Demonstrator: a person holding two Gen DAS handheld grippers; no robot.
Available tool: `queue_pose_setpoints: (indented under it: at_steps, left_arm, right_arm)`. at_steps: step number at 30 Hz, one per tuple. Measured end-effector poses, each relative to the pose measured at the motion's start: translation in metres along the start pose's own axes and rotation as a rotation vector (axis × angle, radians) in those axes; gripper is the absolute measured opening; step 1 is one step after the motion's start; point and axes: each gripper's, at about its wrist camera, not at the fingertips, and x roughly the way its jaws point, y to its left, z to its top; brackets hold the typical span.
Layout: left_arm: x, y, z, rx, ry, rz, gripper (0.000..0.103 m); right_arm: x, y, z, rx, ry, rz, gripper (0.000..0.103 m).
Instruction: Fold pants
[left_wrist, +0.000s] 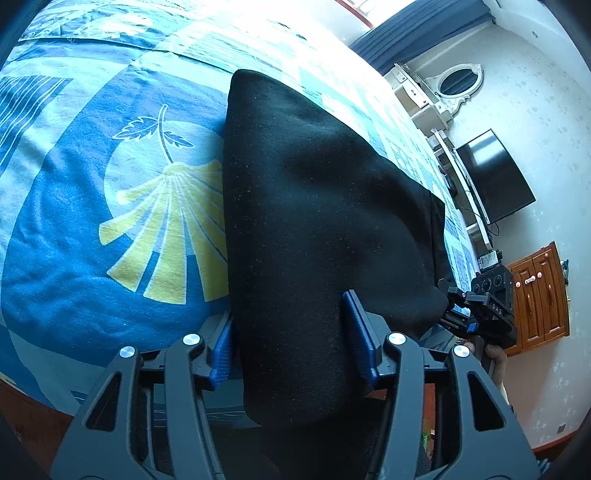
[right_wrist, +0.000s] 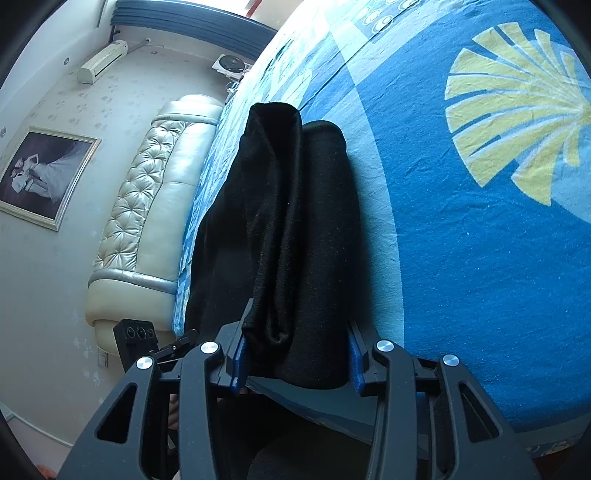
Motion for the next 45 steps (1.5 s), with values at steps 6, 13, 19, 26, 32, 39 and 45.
queue_pose_setpoints:
  at_steps: [6, 13, 19, 26, 32, 39, 45]
  left_arm:
    - [-0.005, -0.004, 0.002, 0.041, -0.019, 0.016, 0.066]
    - [-0.028, 0.004, 0.006, 0.021, -0.056, -0.059, 0.072]
    - [-0.012, 0.022, 0.05, -0.029, -0.074, -0.076, 0.078]
    - [0.043, 0.04, 0.103, -0.07, -0.003, -0.106, 0.078]
    - [0.067, 0.038, 0.119, -0.035, 0.037, -0.13, 0.059]
    - [0.058, 0.021, 0.118, 0.073, -0.003, -0.048, 0.023]
    - [0.049, 0.008, 0.138, 0.128, -0.061, 0.006, 0.021]
  right_arm:
    - [-0.003, 0.004, -0.002, -0.009, -0.007, 0.004, 0.051]
    - [-0.02, 0.014, 0.005, -0.083, -0.047, -0.086, 0.063]
    - [-0.01, 0.013, 0.047, -0.094, -0.062, -0.09, 0.068]
    - [0.02, 0.0, 0.092, -0.008, -0.082, -0.031, 0.072]
    - [0.047, 0.01, 0.098, -0.042, -0.021, -0.017, 0.057]
    - [0.044, 0.021, 0.093, -0.1, -0.049, -0.025, 0.034]
    - [0.047, 0.041, 0.105, -0.141, -0.09, 0.008, 0.033]
